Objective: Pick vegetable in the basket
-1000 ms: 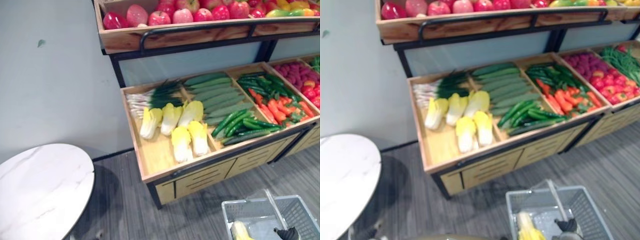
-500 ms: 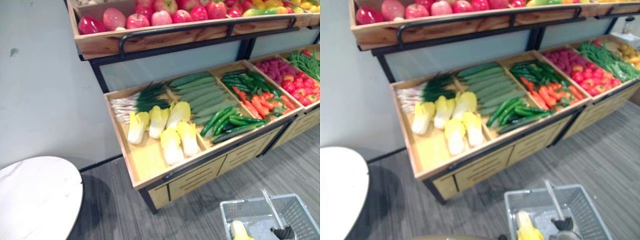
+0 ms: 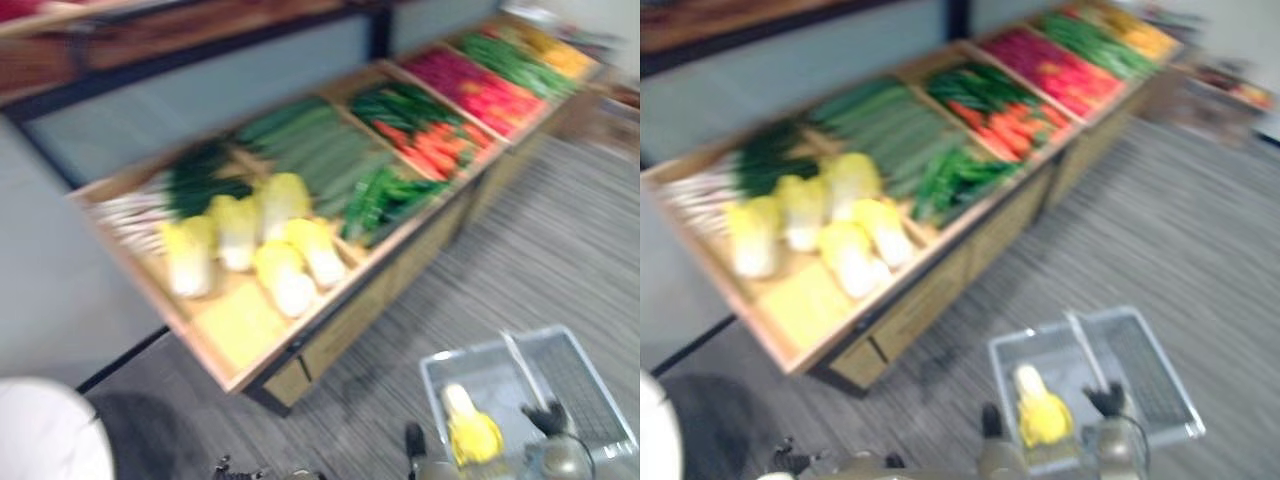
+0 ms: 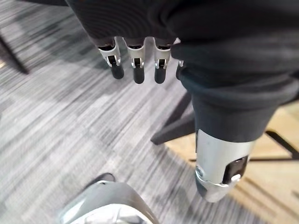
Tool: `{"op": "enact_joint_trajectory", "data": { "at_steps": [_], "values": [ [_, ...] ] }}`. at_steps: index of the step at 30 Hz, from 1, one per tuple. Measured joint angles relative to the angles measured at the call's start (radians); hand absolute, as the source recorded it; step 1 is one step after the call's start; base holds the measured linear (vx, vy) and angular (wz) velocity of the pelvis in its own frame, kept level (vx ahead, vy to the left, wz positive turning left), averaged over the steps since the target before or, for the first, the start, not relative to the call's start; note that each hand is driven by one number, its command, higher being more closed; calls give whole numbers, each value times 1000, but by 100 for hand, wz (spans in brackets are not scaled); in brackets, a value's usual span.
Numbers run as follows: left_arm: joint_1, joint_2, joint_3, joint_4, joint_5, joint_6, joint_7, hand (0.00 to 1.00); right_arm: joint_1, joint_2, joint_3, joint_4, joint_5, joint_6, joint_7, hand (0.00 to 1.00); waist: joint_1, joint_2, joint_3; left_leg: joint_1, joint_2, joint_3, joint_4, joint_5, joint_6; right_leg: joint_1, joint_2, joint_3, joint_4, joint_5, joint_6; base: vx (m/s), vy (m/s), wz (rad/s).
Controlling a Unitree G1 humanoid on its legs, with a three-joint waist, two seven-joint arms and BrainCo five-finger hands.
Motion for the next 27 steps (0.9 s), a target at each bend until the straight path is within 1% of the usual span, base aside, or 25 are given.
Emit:
{"op": "enact_joint_trajectory", "data": {
  "at_steps": [1,2,3,4,5,6,7,8,9,10,11,12,13,14,16,18,19,20,21,22,23,25,26,27],
  "values": [
    [2,6,-12,-22,18,-12,-1,0,-16,-13,30,-13,-10,-1,-2,100,3,-8,27,41,11,101,-33,22,5,-10,-42,-179,207,-149,-57,-184,130,-194],
    [6,7,-25,-23,19,-12,-4,0,-22,-22,51,-13,-28,-2,-2,100,4,-12,29,56,19,157,-41,29,8,-2,-71,-240,299,-205,-60,-173,118,-189],
    [8,6,-34,-23,20,-11,-6,0,-26,-24,61,-13,-40,-2,-1,100,5,-15,31,67,23,188,-45,32,9,8,-90,-261,346,-229,-57,-179,73,-145],
    [10,3,-51,-23,22,-9,-10,0,-28,-25,78,-16,-47,-3,1,100,3,-18,32,86,32,244,-50,37,9,31,-122,-274,414,-254,-55,-146,23,-139],
    [8,3,-62,-24,25,-8,-13,0,-21,-24,83,-15,-53,-3,5,100,3,-17,32,103,43,292,-48,40,4,63,-149,-275,439,-265,-43,-127,-10,-125],
    [8,3,-65,-26,25,-8,-16,0,-16,-25,85,-15,-56,-2,6,100,3,-18,32,111,48,312,-48,43,1,81,-163,-278,442,-269,-40,-88,-76,-102],
    [9,0,-65,-26,26,-9,-26,0,-9,-24,86,-13,-72,-1,7,100,3,-20,30,123,58,350,-47,54,-5,113,-190,-285,437,-277,-35,-77,-138,-90],
    [9,1,-64,-25,27,-9,-29,0,-7,-24,89,-13,-72,0,9,100,2,-25,27,124,69,381,-45,73,-14,129,-205,-293,398,-288,-15,-78,-165,-87],
    [9,1,-64,-26,27,-9,-29,0,-6,-22,89,-11,-72,0,11,100,3,-31,26,124,72,397,-45,85,-17,132,-202,-292,363,-298,2,-129,-302,-82],
    [10,3,-63,-25,30,-7,-29,0,2,-24,96,-10,-72,0,12,100,3,-42,17,113,63,397,-55,116,-26,150,-170,-291,266,-324,40,-96,-229,-71],
    [12,-3,-64,-24,32,-6,-30,0,5,-25,97,-10,-72,0,12,100,9,-42,12,106,62,391,-66,132,-33,163,-152,-278,209,-332,52,-183,-438,-90],
    [14,-12,-65,-22,51,-4,-29,0,5,-25,104,-12,-72,0,12,100,12,-39,5,83,62,363,-84,156,-44,183,-118,-260,91,-339,53,-130,-321,-75],
    [4,-23,-66,-15,59,0,-29,0,7,-28,108,-8,-72,4,11,100,2,-14,6,64,82,358,-86,175,-51,186,-81,-254,33,-324,38,-164,-418,-53],
    [0,-27,-65,-12,63,0,-29,0,19,-30,106,-8,-72,6,12,100,0,-7,5,61,90,347,-86,190,-55,190,-70,-256,18,-316,28,-79,-252,-21],
    [1,-34,-65,-3,66,0,-26,0,79,-37,123,-7,-73,8,12,100,3,6,-2,83,123,307,-91,227,-78,235,-25,-256,-23,-305,13,-53,-243,-5],
    [2,-35,-66,-3,67,1,-25,0,102,-37,127,-8,-73,8,11,100,2,10,-9,86,135,286,-105,247,-86,248,-2,-258,-45,-298,1,-40,-149,-4],
    [2,-35,-66,-3,67,2,-25,0,109,-37,126,-8,-73,7,10,100,2,12,-9,85,151,286,-98,259,-87,248,11,-254,-52,-292,-8,-67,-163,-18],
    [3,-36,-65,-2,67,7,-25,0,113,-38,125,-8,-73,4,10,100,3,17,-7,82,166,266,-70,268,-88,250,19,-241,-55,-289,-13,-68,-144,-26],
    [3,-36,-66,-2,67,12,-24,0,113,-39,124,-8,-73,4,10,100,4,18,-5,79,171,225,-49,274,-91,254,19,-233,-53,-289,-14,-72,-113,-44],
    [6,-42,-65,-4,66,10,-20,0,112,-47,126,-8,-72,4,9,100,9,20,1,63,162,77,0,287,-93,265,14,-200,-48,-287,-16,-70,-41,-70],
    [7,-55,-67,-4,66,8,-12,0,105,-67,132,-8,-72,3,8,100,18,20,7,30,87,-184,10,259,-131,264,-9,-153,-44,-285,-19,-67,1,-82],
    [9,-72,-66,-4,65,4,-3,0,90,-85,142,-8,-72,2,6,100,34,36,8,31,10,-349,-19,240,-153,249,-20,-101,-45,-282,-12,-86,126,-96],
    [21,-86,-67,-3,64,-7,4,0,73,-100,158,-8,-72,-1,6,100,37,57,7,33,-35,-439,-55,234,-150,231,-14,-53,-56,-278,0,-80,163,-94],
    [21,-86,-67,-3,64,-9,5,0,73,-100,164,-9,-72,-6,6,100,36,58,6,39,-44,-458,-69,227,-159,228,-14,-43,-64,-271,8,-26,140,-72]
  ]
}}
